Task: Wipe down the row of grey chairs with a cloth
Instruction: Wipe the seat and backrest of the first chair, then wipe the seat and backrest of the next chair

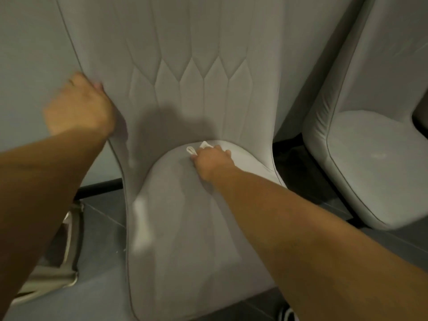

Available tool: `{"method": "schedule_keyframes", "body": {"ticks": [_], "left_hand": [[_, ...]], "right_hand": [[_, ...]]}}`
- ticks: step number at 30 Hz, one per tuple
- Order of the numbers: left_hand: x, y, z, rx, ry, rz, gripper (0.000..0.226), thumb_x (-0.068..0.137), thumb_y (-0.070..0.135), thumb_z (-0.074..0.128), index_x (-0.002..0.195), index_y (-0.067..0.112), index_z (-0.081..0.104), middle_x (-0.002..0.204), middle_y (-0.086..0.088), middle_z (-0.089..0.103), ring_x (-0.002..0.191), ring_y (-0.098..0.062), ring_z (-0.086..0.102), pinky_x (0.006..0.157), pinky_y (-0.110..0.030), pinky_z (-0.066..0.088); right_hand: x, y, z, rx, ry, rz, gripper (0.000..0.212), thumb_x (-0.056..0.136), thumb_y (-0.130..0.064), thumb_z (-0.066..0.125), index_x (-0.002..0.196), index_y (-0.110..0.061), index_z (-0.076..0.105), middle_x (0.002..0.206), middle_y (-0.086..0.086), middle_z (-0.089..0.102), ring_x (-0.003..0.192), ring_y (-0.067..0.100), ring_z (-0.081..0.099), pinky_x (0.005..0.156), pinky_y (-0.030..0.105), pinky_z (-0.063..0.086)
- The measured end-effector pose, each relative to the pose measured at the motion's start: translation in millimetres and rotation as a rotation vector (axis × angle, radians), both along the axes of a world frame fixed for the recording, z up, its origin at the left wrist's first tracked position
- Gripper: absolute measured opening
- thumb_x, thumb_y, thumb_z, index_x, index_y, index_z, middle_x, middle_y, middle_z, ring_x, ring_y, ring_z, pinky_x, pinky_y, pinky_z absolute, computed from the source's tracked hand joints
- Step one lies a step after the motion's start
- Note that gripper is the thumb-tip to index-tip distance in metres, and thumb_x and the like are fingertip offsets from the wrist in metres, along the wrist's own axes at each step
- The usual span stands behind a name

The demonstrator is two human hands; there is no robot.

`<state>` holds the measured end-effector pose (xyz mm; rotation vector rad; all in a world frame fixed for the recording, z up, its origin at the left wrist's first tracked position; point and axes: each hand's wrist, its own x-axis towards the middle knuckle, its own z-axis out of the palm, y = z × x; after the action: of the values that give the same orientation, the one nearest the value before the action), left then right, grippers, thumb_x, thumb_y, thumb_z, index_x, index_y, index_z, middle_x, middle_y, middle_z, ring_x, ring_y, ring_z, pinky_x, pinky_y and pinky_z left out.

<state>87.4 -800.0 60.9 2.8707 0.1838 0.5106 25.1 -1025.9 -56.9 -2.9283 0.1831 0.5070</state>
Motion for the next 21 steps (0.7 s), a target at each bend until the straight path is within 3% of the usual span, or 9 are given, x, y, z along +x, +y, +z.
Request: {"method": "schedule_keyframes", "body": {"ticks": [5, 7, 10, 14, 19, 21], "left_hand": [[-84.8, 15.0, 3.1, 0.357, 0.593, -0.179, 0.034, 0.095, 0.028, 0.04, 0.123, 0.016, 0.057, 0.122, -0.013, 0.05, 0.118, -0.036, 0.046, 0.093, -0.047, 0.043], [-120.2, 11.6, 14.2, 0.462, 0.718, -0.265, 0.037, 0.094, 0.029, 0.041, 0.125, 0.023, 0.058, 0.126, -0.007, 0.049, 0.121, -0.028, 0.043, 0.095, -0.042, 0.041], [-164.9, 1.7, 42.2, 0.454, 0.755, -0.363, 0.042, 0.095, 0.032, 0.037, 0.134, 0.025, 0.051, 0.136, -0.005, 0.046, 0.128, -0.026, 0.038, 0.097, -0.043, 0.038], [-214.4, -12.9, 100.7, 0.499, 0.723, -0.502, 0.052, 0.096, 0.034, 0.033, 0.147, 0.022, 0.034, 0.153, -0.01, 0.033, 0.143, -0.03, 0.021, 0.112, -0.047, 0.025], [-238.4, -48.7, 203.7, 0.49, 0.572, -0.56, 0.061, 0.097, 0.031, 0.031, 0.155, 0.02, 0.016, 0.161, -0.012, 0.014, 0.147, -0.033, 0.003, 0.116, -0.054, 0.01], [-242.1, -65.0, 240.8, 0.49, 0.499, -0.568, 0.061, 0.097, 0.031, 0.03, 0.155, 0.02, 0.014, 0.162, -0.012, 0.011, 0.148, -0.033, -0.001, 0.116, -0.054, 0.007]], "right_hand": [[-37.7, -18.0, 68.3, -0.055, 0.048, 0.016, 0.036, 0.105, -0.037, 0.033, 0.134, -0.023, 0.05, 0.133, 0.006, 0.054, 0.124, 0.031, 0.043, 0.097, 0.047, 0.032], [-53.5, -28.4, 102.3, -0.046, 0.053, -0.019, 0.038, 0.106, -0.04, 0.028, 0.135, -0.025, 0.048, 0.134, 0.006, 0.054, 0.124, 0.03, 0.043, 0.097, 0.046, 0.031], [-78.0, -42.0, 164.6, -0.09, 0.108, -0.028, 0.04, 0.106, -0.033, 0.031, 0.144, -0.027, 0.039, 0.145, 0.007, 0.046, 0.124, 0.032, 0.041, 0.09, 0.046, 0.03], [-117.6, -51.3, 263.8, -0.111, 0.128, 0.011, 0.064, 0.098, -0.01, 0.037, 0.155, -0.036, 0.02, 0.162, 0.004, 0.02, 0.131, 0.038, 0.033, 0.102, 0.056, 0.03], [-172.6, -62.4, 379.4, -0.097, 0.045, -0.006, 0.054, 0.103, -0.022, 0.029, 0.155, -0.035, 0.022, 0.16, 0.003, 0.026, 0.13, 0.036, 0.034, 0.105, 0.056, 0.028], [-191.5, -72.1, 417.9, -0.085, -0.007, -0.045, 0.047, 0.105, -0.028, 0.028, 0.152, -0.032, 0.029, 0.153, 0.005, 0.039, 0.127, 0.035, 0.037, 0.103, 0.054, 0.032]]}}
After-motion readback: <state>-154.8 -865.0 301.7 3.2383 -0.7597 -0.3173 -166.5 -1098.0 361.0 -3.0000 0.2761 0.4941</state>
